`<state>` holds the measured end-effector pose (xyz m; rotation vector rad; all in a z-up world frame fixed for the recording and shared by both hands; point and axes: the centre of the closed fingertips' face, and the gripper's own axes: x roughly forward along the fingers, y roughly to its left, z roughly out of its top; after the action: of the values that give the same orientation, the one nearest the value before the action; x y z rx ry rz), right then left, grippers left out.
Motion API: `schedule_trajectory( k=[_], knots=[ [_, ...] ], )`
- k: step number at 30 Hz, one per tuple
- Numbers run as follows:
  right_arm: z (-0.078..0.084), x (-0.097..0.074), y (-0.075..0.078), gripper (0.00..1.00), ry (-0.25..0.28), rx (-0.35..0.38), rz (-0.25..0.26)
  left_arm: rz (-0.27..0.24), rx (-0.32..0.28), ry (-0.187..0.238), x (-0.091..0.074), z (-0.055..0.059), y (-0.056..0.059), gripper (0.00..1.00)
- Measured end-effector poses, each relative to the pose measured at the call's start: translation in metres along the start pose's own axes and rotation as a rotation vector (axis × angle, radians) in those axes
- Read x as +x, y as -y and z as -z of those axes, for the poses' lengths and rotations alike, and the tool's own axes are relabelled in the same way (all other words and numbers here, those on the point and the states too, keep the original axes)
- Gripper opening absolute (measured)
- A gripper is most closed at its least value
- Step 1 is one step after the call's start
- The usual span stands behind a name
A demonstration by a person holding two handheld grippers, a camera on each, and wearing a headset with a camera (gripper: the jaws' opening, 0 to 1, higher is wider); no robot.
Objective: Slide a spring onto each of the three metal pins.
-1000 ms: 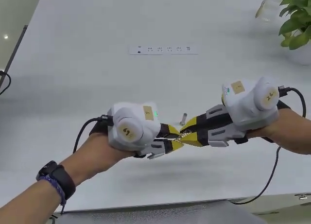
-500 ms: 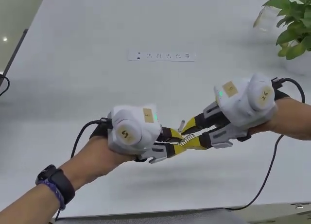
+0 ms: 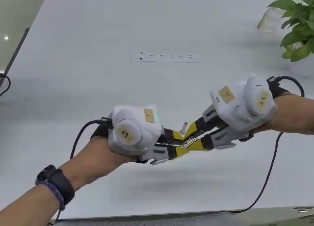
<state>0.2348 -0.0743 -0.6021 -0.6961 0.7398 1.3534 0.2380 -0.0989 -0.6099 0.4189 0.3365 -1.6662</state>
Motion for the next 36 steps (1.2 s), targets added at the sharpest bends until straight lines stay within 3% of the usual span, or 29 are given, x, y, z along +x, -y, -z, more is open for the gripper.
schedule_trajectory(
  k=[14,25,30,36],
  knots=[
    [0.006,0.005,-0.001,0.08,-0.03,-0.008,-0.004,0.003,-0.008,-0.01,0.006,0.005,0.002,0.03],
    [0.008,0.006,0.001,0.08,-0.037,-0.005,0.003,-0.021,-0.045,-0.027,-0.001,0.015,0.0,0.15],
    [0.01,0.007,0.003,0.08,-0.041,0.003,0.007,-0.048,-0.071,-0.035,-0.009,0.024,-0.003,0.2],
    [0.017,0.01,0.012,0.08,-0.058,0.017,0.021,-0.1,-0.121,-0.055,-0.026,0.044,-0.007,0.25]
  ],
)
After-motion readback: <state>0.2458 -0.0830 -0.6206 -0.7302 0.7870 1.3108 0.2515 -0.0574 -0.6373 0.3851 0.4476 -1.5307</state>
